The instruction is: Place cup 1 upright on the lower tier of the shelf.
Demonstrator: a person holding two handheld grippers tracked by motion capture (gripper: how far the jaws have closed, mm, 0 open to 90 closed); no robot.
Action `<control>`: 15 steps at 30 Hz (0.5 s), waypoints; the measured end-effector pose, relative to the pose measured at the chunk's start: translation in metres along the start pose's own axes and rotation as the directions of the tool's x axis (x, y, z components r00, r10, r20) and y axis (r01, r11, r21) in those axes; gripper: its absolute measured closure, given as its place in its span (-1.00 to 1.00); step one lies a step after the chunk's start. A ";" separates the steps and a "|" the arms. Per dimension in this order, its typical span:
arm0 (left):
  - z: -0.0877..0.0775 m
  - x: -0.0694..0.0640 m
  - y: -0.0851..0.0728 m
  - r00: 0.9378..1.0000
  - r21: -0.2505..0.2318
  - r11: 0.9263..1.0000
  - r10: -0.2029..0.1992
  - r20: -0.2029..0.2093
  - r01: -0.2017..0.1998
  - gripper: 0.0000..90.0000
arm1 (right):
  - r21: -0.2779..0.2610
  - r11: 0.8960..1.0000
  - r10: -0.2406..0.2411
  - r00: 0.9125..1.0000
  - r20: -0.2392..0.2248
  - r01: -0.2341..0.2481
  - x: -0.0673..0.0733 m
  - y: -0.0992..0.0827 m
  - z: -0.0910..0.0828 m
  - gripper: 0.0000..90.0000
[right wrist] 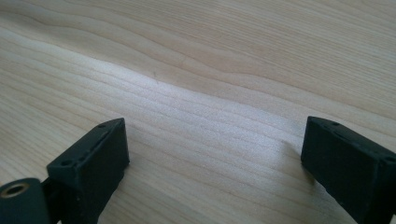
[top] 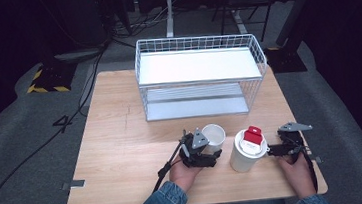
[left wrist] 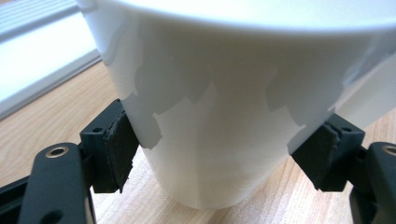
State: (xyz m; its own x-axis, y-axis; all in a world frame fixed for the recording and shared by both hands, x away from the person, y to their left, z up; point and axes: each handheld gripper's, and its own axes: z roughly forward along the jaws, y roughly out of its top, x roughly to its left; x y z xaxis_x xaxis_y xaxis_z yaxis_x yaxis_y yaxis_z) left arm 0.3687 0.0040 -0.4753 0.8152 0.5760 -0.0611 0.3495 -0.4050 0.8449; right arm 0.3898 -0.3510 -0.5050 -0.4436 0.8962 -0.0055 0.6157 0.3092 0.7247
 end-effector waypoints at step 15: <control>-0.019 0.013 0.026 1.000 -0.030 0.999 -0.013 -0.012 0.013 -0.48 | 0.000 1.000 0.000 1.000 0.000 0.000 0.000 0.000 0.000 -0.83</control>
State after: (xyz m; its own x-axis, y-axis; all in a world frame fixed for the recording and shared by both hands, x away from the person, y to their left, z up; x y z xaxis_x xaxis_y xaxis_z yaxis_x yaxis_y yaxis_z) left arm 0.3802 0.0144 -0.4439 0.8047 0.5901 -0.0656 0.3458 -0.3760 0.8596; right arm 0.3897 -0.3510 -0.5050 -0.4433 0.8964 -0.0058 0.6157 0.3091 0.7248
